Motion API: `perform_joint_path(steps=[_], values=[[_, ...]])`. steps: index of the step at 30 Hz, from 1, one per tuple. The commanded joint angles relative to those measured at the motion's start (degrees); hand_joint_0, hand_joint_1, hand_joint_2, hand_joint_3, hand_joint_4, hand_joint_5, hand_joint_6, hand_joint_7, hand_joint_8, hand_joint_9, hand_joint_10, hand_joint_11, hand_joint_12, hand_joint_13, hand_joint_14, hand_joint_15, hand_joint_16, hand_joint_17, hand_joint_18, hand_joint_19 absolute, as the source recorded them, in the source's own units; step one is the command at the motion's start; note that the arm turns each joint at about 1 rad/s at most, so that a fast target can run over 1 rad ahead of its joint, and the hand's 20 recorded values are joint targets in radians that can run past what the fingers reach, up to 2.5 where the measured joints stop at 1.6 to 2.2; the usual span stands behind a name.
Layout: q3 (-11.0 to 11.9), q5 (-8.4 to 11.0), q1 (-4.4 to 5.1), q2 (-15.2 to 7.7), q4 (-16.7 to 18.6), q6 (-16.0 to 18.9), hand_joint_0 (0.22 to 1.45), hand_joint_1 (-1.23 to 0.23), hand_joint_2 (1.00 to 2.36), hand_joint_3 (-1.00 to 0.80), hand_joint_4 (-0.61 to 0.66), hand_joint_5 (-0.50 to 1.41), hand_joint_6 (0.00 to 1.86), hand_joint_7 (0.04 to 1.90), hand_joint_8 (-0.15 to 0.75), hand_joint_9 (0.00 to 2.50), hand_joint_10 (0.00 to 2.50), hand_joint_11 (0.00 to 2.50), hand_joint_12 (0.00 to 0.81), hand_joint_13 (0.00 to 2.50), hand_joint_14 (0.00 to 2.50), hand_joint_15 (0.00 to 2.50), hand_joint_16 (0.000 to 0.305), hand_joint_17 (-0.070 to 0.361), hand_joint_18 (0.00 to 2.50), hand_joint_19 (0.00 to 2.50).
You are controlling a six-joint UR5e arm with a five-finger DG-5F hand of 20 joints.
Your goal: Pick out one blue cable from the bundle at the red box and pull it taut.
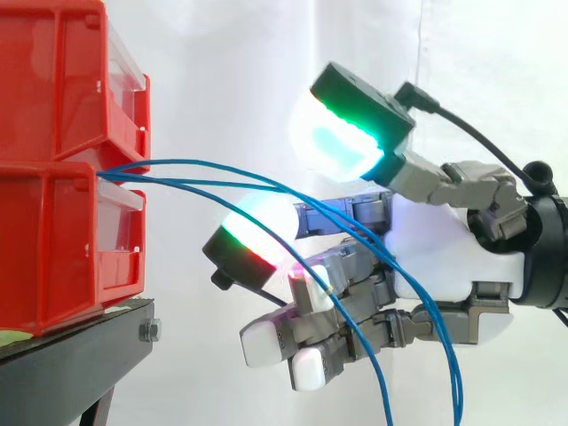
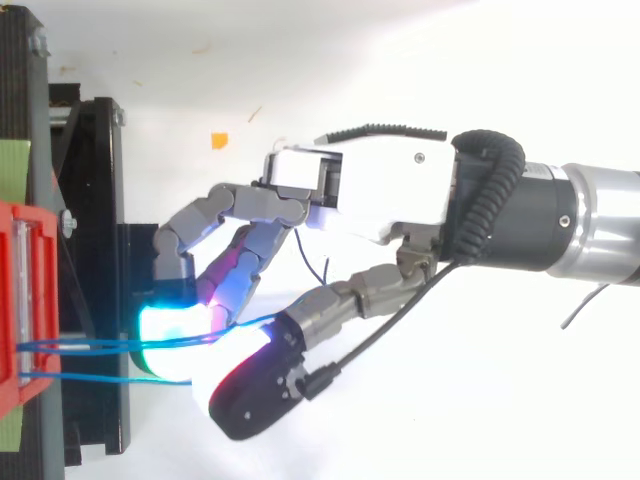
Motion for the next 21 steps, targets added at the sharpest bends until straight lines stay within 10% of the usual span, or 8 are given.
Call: perform_joint_path(steps=[1,21], values=[[0.51,0.0,-0.14,0.01,-0.61,0.0,0.54,-0.55,1.0,-0.5,0.1,-0.11,0.77,1.01,0.248,1.15,0.02,0.58,0.325,0.86,0.01,0.28,0.048,0.107,0.78,0.56],[0.6,-0.09,-0.14,-0.08,-0.87,0.0,0.61,-0.8,1.02,-0.27,0.08,-0.13,0.87,1.08,0.261,1.14,0.02,0.6,0.326,0.87,0.01,0.3,0.047,0.106,0.76,0.57]])
